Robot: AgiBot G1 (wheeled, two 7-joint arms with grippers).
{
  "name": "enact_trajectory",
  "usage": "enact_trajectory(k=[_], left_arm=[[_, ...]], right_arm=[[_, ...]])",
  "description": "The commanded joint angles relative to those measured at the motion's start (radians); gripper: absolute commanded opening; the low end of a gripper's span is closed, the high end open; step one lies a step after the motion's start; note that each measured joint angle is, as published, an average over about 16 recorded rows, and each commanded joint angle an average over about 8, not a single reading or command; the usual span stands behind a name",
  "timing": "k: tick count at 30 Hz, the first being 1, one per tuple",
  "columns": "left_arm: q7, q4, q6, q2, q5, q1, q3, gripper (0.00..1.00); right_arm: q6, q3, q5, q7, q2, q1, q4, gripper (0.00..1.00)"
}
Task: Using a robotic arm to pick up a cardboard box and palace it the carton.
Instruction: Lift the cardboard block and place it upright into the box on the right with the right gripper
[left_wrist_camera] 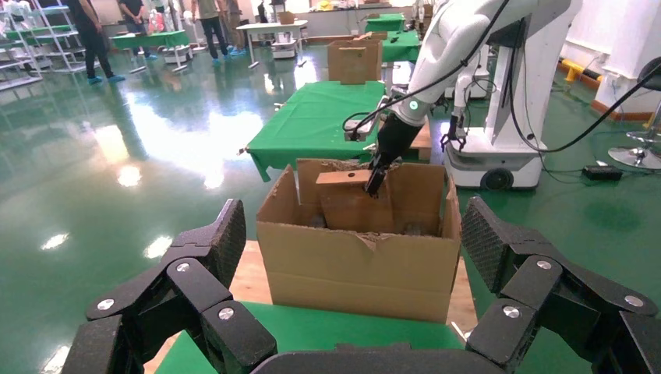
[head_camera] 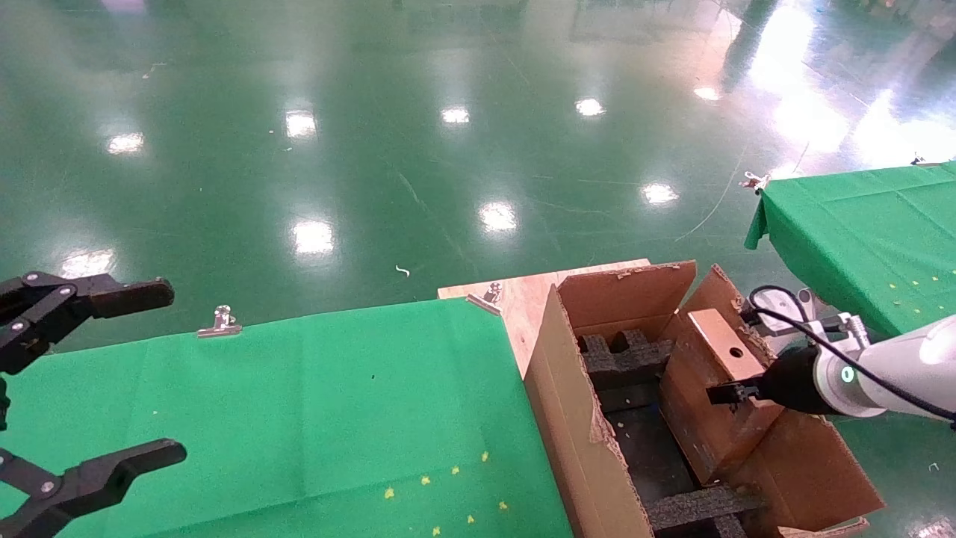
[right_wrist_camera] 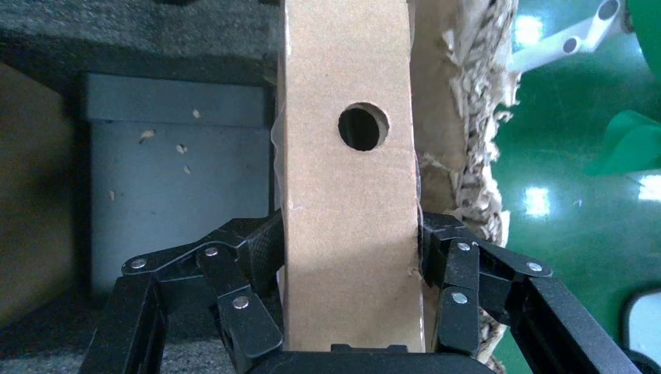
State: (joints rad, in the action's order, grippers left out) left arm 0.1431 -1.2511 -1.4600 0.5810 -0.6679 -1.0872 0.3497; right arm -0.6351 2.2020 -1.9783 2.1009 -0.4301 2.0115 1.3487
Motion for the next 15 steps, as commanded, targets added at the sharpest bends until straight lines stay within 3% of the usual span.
enact_trajectory(k=[1, 7, 15], left_arm=[[0.0, 0.0, 0.0, 0.0, 0.0, 0.0, 0.0, 1.0], [0.0, 0.0, 0.0, 0.0, 0.0, 0.0, 0.0, 1.0], [0.0, 0.0, 0.0, 0.0, 0.0, 0.0, 0.0, 1.0]], right_arm=[[0.002, 0.003, -0.02, 0.027, -0.006, -0.013, -0.002, 0.0], [-0.002, 0.004, -0.018, 0.077, -0.016, -0.038, -0.003, 0.0], [0.003, 0.009, 0.049, 0.049, -0.027, -0.059, -0.019, 0.0]])
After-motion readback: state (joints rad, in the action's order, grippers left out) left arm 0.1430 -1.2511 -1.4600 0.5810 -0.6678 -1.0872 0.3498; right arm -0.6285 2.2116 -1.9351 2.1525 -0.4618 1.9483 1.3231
